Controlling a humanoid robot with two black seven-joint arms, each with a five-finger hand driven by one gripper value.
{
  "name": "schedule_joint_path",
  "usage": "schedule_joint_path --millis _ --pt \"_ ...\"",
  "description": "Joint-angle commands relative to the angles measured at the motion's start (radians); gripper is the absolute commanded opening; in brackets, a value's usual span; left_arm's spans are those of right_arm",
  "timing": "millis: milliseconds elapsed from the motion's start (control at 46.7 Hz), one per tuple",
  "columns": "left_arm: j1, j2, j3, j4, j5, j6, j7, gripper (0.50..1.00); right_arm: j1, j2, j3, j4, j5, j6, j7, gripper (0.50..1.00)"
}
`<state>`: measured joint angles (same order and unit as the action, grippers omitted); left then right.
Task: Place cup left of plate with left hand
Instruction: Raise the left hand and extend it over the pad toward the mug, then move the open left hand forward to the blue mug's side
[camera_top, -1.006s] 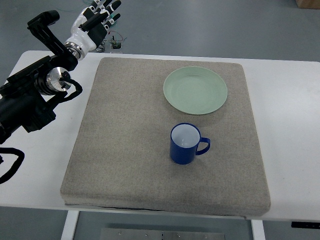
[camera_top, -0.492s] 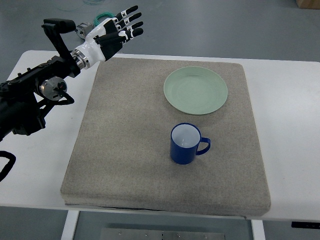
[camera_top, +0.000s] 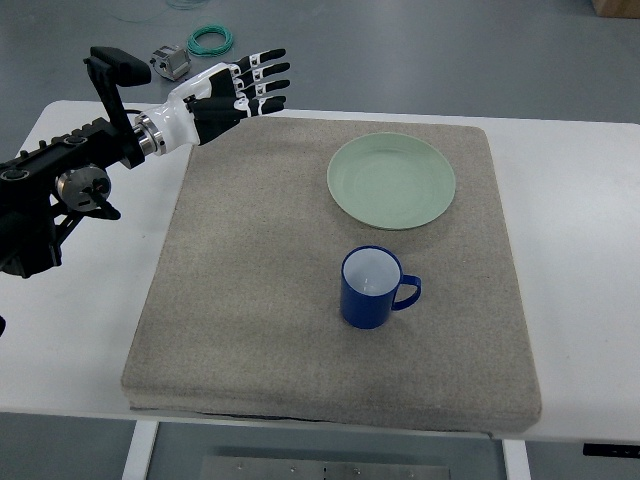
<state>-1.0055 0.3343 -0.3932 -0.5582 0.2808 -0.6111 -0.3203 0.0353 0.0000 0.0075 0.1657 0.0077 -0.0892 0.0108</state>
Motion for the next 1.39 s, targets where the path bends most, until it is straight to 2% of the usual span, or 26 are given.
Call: schedule_joint_path --millis 0,300,599,963,1370 --pt "0.016 0.023 -0.001 -0.029 0.04 0.0 0.0 0.994 0.0 0.0 0.0 0.0 0.0 0.0 0.0 0.934" --pt "0.047 0.06 -0.001 -0.144 0.136 0.0 0.0 0.994 0.0 0.0 0.0 0.0 0.0 0.0 0.0 0.934" --pt "0.136 0.061 -0.001 -0.308 0.248 0.0 0.001 0.994 0.0 0.0 0.0 0.0 0.0 0.0 0.0 0.934" --pt "0.205 0.063 -0.007 -0.333 0.313 0.0 0.0 0.994 0.0 0.0 0.0 0.0 0.0 0.0 0.0 0.934" --pt "0.278 0.14 -0.006 -0.447 0.319 0.0 0.0 0.994 0.0 0.0 0.0 0.0 0.0 0.0 0.0 0.934"
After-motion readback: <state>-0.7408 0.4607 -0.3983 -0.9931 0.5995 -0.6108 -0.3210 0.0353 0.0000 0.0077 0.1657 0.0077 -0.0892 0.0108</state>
